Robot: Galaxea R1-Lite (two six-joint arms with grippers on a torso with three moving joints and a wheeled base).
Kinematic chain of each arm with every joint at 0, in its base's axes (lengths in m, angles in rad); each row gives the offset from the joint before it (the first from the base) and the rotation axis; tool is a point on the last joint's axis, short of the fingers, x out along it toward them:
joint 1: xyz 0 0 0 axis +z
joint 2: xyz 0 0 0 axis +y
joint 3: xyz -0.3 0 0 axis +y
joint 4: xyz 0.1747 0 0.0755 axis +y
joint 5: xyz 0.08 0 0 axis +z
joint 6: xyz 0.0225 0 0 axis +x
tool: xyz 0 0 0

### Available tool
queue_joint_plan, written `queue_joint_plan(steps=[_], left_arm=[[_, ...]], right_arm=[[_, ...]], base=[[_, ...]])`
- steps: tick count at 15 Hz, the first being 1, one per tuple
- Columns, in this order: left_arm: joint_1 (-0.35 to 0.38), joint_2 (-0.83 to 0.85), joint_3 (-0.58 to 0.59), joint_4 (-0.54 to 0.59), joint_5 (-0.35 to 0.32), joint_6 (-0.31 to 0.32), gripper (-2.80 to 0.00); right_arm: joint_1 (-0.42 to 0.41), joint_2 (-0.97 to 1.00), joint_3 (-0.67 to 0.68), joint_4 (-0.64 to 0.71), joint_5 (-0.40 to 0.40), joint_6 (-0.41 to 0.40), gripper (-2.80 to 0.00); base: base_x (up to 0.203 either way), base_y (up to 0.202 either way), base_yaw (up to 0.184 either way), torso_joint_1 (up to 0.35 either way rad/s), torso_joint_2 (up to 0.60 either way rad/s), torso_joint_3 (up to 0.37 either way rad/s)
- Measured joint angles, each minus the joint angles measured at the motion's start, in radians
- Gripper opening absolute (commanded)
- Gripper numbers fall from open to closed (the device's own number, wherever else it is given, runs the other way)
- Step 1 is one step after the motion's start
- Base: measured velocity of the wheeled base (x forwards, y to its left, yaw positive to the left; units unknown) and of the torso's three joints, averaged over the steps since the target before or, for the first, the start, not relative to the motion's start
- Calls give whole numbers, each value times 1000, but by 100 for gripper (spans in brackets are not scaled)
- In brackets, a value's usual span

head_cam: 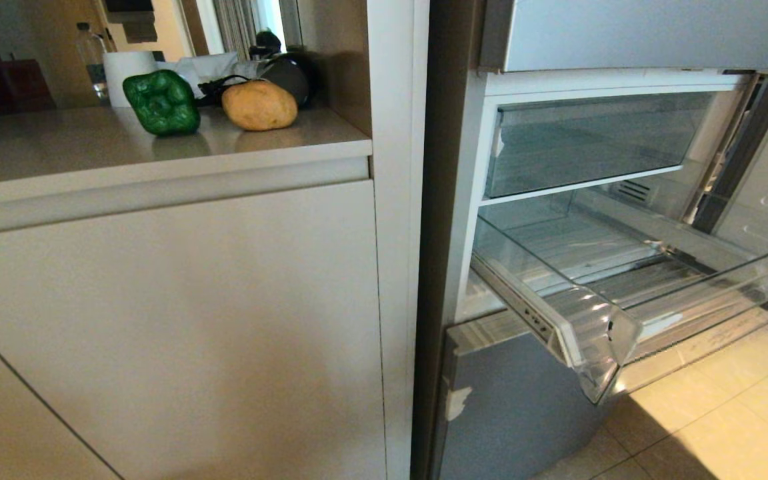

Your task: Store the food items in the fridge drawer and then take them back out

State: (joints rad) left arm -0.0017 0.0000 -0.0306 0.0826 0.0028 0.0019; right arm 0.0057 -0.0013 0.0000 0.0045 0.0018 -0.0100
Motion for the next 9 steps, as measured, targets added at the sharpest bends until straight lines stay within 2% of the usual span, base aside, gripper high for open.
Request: queue_joint_plan(steps=[9], left_arm=[[0, 0, 0, 0, 0, 0, -280]], right_arm=[[0, 0, 0, 2, 2, -7, -280]], base=[[0, 0, 0, 212, -568, -355]])
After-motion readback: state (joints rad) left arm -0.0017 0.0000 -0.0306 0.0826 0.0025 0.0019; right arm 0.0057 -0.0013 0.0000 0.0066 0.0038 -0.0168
